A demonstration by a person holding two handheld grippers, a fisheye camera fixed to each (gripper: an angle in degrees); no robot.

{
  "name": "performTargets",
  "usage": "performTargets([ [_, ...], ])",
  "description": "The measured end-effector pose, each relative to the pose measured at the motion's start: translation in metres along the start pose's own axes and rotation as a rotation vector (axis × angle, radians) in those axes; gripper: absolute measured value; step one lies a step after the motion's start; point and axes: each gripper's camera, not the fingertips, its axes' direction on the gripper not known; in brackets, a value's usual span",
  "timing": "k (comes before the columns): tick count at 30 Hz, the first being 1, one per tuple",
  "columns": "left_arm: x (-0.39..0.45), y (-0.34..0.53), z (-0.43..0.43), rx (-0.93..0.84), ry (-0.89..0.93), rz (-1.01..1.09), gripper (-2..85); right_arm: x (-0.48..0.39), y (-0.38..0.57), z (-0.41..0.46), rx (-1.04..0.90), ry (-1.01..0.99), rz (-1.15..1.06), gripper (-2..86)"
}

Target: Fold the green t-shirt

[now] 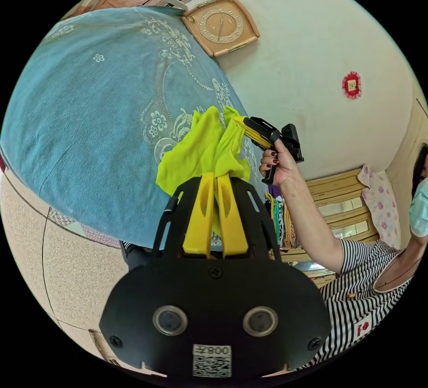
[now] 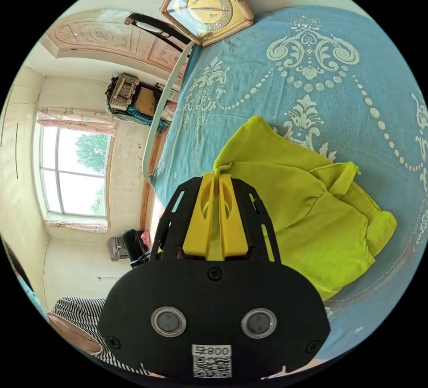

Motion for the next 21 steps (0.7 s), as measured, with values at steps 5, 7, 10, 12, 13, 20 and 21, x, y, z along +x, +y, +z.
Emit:
performTargets([
  [5, -0.023, -0.011, -0.011, 0.008, 0.006, -0.066, 1.2, -0.022, -0.010, 0.017, -0.044, 0.011, 0.005, 1.3],
  [7, -0.034, -0.013, -0.014, 0.017, 0.037, -0.107, 1.2, -0.027, -0.012, 0.024, -0.062, 0.013, 0.012, 1.5],
  [10, -0.047, -0.014, -0.022, 0.049, 0.099, -0.149, 1.2, -0.034, -0.012, 0.023, -0.055, -0.010, 0.015, 1.9],
  [12, -0.050, -0.014, -0.028, 0.055, 0.074, -0.153, 1.0, -0.041, -0.009, 0.015, -0.026, -0.023, 0.004, 2.2],
  [13, -0.050, -0.014, -0.032, 0.055, 0.056, -0.150, 0.8, -0.047, -0.007, 0.008, -0.004, -0.039, -0.013, 2.3],
  [20, -0.011, -0.030, -0.034, 0.044, -0.025, 0.054, 0.3, -0.097, 0.018, -0.030, 0.067, -0.111, -0.180, 1.9],
  [21, -0.007, -0.034, -0.032, 0.037, -0.039, 0.078, 0.3, -0.102, 0.024, -0.029, 0.045, -0.110, -0.201, 1.7],
])
